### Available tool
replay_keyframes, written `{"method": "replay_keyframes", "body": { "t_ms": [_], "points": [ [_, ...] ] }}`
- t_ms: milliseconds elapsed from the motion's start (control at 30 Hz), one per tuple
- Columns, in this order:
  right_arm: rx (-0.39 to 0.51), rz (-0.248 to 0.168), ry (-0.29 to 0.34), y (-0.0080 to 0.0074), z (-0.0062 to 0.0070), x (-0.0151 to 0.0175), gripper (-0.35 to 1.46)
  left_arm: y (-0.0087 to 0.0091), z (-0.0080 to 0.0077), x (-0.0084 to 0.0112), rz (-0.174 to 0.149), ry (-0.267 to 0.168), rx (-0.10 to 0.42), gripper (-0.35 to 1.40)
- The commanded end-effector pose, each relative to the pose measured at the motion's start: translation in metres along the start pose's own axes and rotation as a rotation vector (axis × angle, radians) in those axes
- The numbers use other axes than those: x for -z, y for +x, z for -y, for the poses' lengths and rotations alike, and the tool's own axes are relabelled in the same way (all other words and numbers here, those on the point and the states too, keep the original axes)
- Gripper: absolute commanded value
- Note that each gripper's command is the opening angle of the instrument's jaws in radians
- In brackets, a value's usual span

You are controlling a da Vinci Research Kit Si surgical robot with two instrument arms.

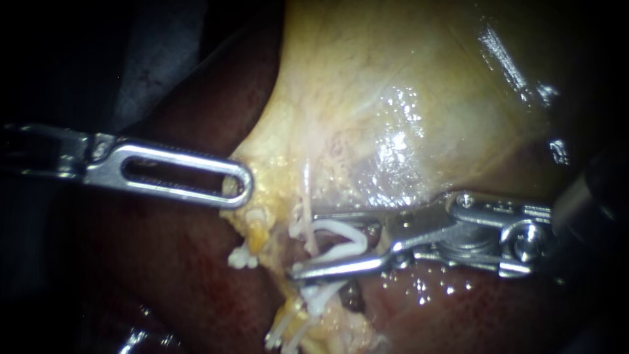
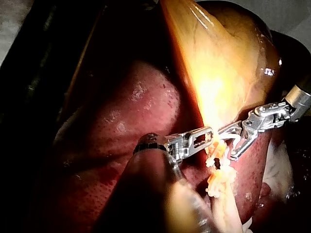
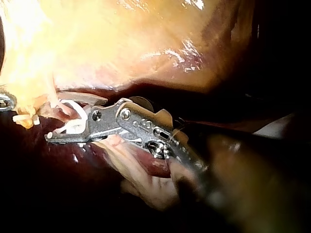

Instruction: Clipping third clip right tube

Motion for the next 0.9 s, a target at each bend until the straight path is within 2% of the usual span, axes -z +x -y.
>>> {"method": "replay_keyframes", "body": {
  "t_ms": [33,200,667,767,833,900],
  "points": [
    [0.0,0.0,0.0,0.0002,0.0,0.0001,0.51,0.0,0.0,0.0,0.0,0.0,0.0,-0.35],
    [-0.003,-0.001,0.0,0.0007,0.0,0.0001,0.49,0.0001,-0.0002,0.0,0.0,0.0,-0.001,-0.35],
    [-0.026,-0.002,0.001,0.0005,-0.0003,0.0002,0.39,0.0001,-0.0002,-0.0001,0.001,-0.001,-0.001,-0.35],
    [-0.037,-0.002,0.004,0.0005,-0.0004,0.0003,0.3,0.0001,-0.0002,-0.0001,0.001,-0.001,-0.001,-0.35],
    [-0.043,-0.009,-0.007,0.0004,-0.0005,0.0006,0.18,0.0001,-0.0002,-0.0001,0.001,-0.001,-0.001,-0.35],
    [-0.048,-0.015,-0.016,0.0003,-0.0007,0.0011,-0.03,0.0001,-0.0002,-0.0002,0.001,-0.001,-0.001,-0.35]
  ]
}}
